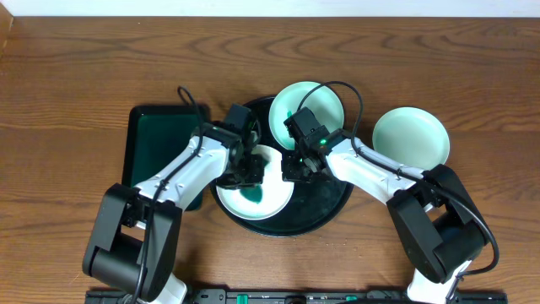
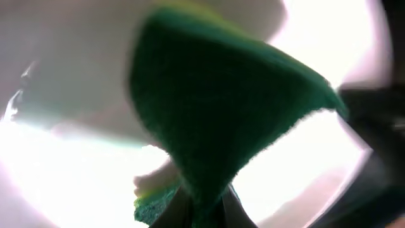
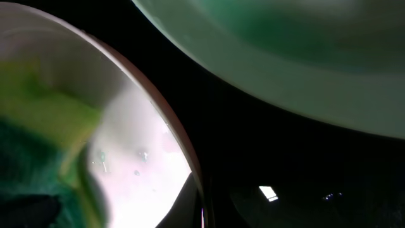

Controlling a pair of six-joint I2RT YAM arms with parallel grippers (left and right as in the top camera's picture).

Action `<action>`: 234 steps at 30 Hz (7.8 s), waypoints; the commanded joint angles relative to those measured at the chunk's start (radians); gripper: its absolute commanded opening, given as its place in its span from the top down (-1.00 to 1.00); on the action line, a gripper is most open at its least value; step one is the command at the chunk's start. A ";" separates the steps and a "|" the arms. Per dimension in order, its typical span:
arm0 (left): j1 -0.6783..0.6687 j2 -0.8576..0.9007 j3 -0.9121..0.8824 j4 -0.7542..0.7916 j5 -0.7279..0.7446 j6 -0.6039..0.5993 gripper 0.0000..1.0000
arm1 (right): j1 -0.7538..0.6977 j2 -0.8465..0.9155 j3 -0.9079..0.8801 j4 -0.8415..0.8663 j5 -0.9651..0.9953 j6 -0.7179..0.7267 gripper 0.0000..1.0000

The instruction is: Clean dirty plates on tray and stack at the side

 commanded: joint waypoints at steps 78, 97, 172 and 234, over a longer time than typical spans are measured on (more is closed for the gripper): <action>0.425 -0.196 0.288 -0.372 -0.233 -0.126 0.85 | 0.462 -0.296 0.200 -0.267 1.103 -0.295 0.98; 0.425 -0.196 0.288 -0.372 -0.233 -0.122 0.86 | -0.259 -0.444 0.224 -0.348 -0.017 -0.273 0.98; 0.425 -0.196 0.288 -0.362 -0.234 -0.088 0.85 | -0.425 0.362 0.687 -0.475 -0.063 -0.764 0.43; -0.062 0.114 0.230 -0.124 -0.087 -0.143 0.86 | -0.217 0.205 0.276 -0.281 -0.056 -0.203 0.98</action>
